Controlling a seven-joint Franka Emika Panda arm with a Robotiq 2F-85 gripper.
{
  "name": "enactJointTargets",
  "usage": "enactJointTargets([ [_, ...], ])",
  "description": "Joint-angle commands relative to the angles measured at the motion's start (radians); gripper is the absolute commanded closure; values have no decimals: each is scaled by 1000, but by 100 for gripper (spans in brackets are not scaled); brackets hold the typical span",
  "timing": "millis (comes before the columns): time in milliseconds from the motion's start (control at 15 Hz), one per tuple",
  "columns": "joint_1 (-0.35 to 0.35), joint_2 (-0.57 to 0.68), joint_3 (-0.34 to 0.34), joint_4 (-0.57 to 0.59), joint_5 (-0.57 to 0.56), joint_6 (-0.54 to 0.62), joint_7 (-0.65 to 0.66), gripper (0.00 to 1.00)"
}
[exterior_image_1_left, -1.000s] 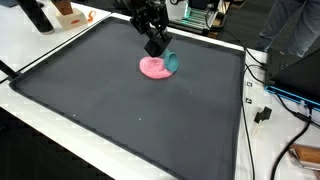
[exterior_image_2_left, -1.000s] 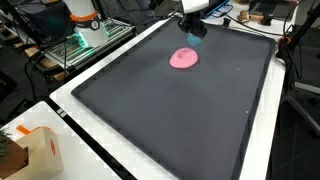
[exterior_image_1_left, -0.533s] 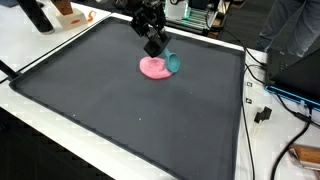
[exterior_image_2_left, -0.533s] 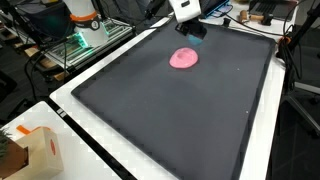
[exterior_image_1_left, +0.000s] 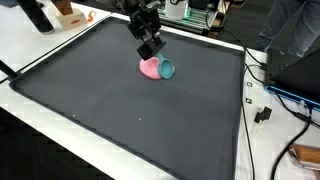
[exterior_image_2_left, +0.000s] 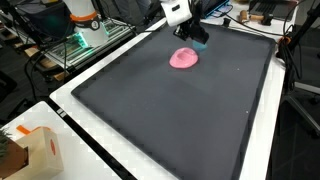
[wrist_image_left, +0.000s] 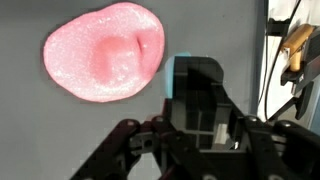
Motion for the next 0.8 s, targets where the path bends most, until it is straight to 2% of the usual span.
enactJointTargets([
  [0, 11, -48, 4, -71, 129, 81, -63, 74],
  [267, 28, -58, 5, -106, 217, 157, -97, 74],
  [733, 55, -73, 25, -147, 279, 286, -112, 74],
])
